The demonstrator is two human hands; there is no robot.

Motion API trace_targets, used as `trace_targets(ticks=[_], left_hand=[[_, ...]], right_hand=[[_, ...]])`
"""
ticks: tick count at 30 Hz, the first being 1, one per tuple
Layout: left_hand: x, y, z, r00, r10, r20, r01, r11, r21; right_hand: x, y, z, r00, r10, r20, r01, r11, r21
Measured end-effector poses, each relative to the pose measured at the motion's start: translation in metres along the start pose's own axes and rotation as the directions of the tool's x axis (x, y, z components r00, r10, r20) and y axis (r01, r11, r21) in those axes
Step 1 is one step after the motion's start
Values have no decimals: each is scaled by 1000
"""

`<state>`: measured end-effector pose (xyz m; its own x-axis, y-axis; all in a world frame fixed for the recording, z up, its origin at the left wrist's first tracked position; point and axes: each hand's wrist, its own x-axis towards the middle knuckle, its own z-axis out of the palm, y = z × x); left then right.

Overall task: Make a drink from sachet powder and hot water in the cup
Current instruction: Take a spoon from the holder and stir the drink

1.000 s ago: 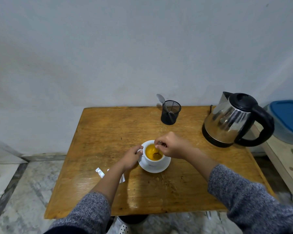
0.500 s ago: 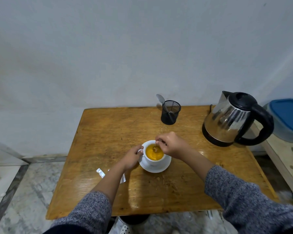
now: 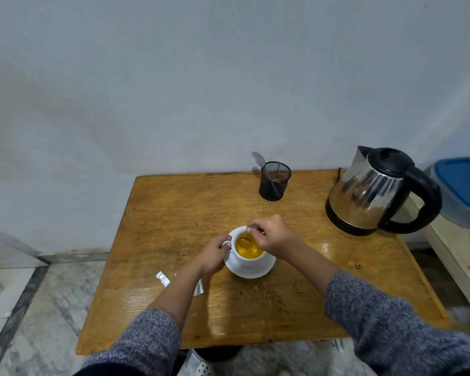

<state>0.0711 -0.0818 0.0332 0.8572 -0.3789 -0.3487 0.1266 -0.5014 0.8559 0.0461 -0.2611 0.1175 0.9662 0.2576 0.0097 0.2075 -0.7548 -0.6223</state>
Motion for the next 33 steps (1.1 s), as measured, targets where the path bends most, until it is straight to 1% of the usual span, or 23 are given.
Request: trace_targets(ticks=[3,7,11,15,19,22,25,29,33], left_hand=[[0,1,0,1000,-3,-4,3,1000,12],[0,0,-1,1000,-6,-7,6,1000,9],[0,-2,-1,1000,-7,-2,7,1000,7],[0,-1,0,1000,1,7,-1,1000,-2],[0,-2,0,1000,7,-1,-7,1000,-9],[-1,-2,2,1000,10,-14,-10,1000,-12],[0,-3,3,1000,9,-30,-9,1000,-6],[1,-5,5,998,19,-52,-19,1000,0],[0,-3,6,998,25,-51,-25,1000,5]], right_hand=[[0,3,-2,999,9,-36,-11,999,-42],[-3,6,-11,1000,10,12,-9,993,-122],[-6,1,-8,997,-37,64,46,987,-151],[-5,-3,4,998,-65,17,66,994,-85],[-3,-3,11,999,-13,-44,11,999,-49],[-4,2,12,996,18,-88,-25,996,-81],[-8,9,10,992,2,-130,-15,995,-98],[-15,13,7,985,-93,-144,83,994,-77],[-20,12,-3,942,-305,-140,291,950,-115]])
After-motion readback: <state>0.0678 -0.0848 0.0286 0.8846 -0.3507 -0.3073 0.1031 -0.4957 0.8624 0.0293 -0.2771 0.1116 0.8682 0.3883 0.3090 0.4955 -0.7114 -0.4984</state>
